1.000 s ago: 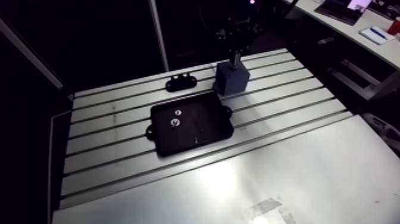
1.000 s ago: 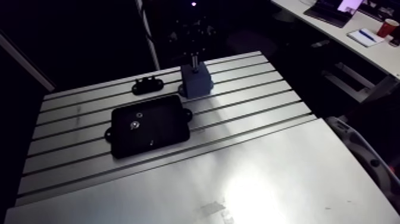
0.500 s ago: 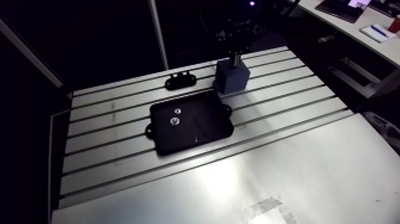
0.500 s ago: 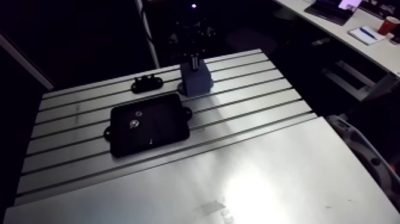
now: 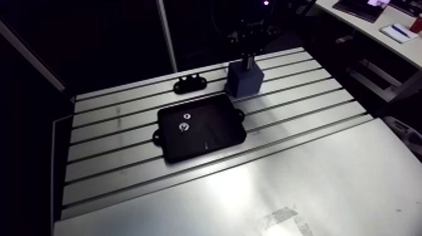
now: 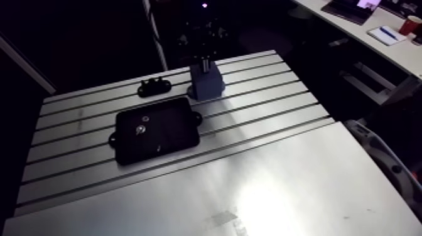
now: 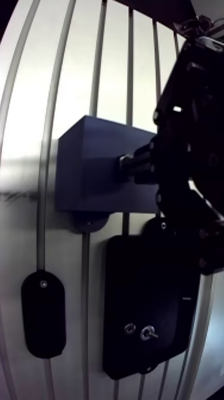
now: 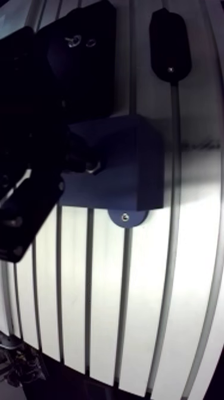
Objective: Pick up the M10 bolt and insert it into the hex recess until seated.
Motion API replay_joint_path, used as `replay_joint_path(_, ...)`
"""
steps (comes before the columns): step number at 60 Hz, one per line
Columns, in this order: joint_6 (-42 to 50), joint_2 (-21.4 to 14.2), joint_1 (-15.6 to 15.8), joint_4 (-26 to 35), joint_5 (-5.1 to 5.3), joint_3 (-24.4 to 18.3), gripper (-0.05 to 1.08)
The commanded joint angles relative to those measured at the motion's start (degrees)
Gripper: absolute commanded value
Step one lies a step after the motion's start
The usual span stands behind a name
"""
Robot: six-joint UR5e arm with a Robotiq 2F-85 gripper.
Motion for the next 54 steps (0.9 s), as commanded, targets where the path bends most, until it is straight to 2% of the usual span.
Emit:
replay_joint_path(1,-0.08,0.14,-0.03,0.15,-0.04,0.06,1.08)
replay_joint_path(54,-1.57,0.14,0.06,-0.1,-0.21,0.22,1.08)
